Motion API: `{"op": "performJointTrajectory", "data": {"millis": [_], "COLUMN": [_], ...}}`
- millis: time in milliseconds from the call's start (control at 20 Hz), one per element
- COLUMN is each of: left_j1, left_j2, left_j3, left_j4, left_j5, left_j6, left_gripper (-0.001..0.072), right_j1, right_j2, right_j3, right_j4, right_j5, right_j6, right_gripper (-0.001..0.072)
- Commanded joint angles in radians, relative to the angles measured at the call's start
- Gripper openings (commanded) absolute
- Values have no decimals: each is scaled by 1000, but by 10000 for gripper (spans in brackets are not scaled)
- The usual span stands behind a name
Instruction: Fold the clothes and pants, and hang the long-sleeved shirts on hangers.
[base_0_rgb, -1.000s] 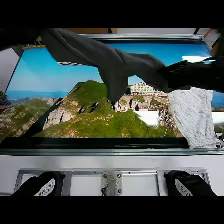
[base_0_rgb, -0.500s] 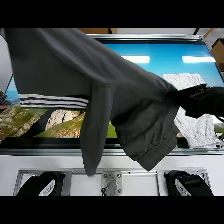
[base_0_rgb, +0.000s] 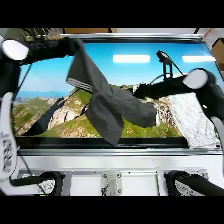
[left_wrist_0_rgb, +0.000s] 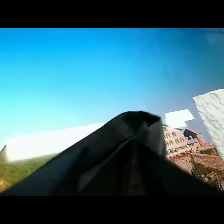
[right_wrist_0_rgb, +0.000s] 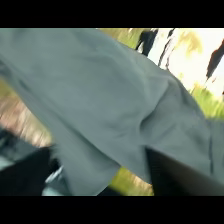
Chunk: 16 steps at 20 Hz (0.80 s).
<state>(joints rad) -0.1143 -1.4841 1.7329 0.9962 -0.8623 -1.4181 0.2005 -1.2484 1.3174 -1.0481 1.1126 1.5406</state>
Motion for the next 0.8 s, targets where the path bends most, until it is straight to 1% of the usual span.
{"op": "performJointTrajectory", "data": {"millis": [0, 50, 150, 250, 350, 450, 500, 600, 750], "left_j1": [38, 62, 110, 130, 114, 87, 82, 82, 72], "left_j2": [-175, -187, -176, -125, -53, 24, 57, 96, 68], "left_j3": [129, 159, 158, 37, -172, -413, -523, -714, -846], "left_j4": [-2, -1, 8, 24, 105, 185, 200, 151, 23], "left_j5": [-33, -80, -191, -283, -315, -264, -219, -116, -3], "left_j6": [-93, -117, -128, -128, -132, -150, -173, -222, -218], "left_gripper": [669, 669, 668, 668, 668, 668, 668, 668, 669], "right_j1": [-79, -120, -194, -246, -264, -260, -253, -246, -240], "right_j2": [-163, -160, -108, -38, 38, 115, 151, 223, 282], "right_j3": [84, 107, 113, 105, 70, 15, -17, -82, -138], "right_j4": [-3, -3, -4, -7, -12, -26, -23, -22, -18], "right_j5": [-173, -171, -161, -95, -13, 45, 57, 58, 60], "right_j6": [-23, -23, -27, -42, -79, -81, -90, -90, -90], "right_gripper": [693, 693, 693, 693, 692, 692, 692, 692, 692]}}
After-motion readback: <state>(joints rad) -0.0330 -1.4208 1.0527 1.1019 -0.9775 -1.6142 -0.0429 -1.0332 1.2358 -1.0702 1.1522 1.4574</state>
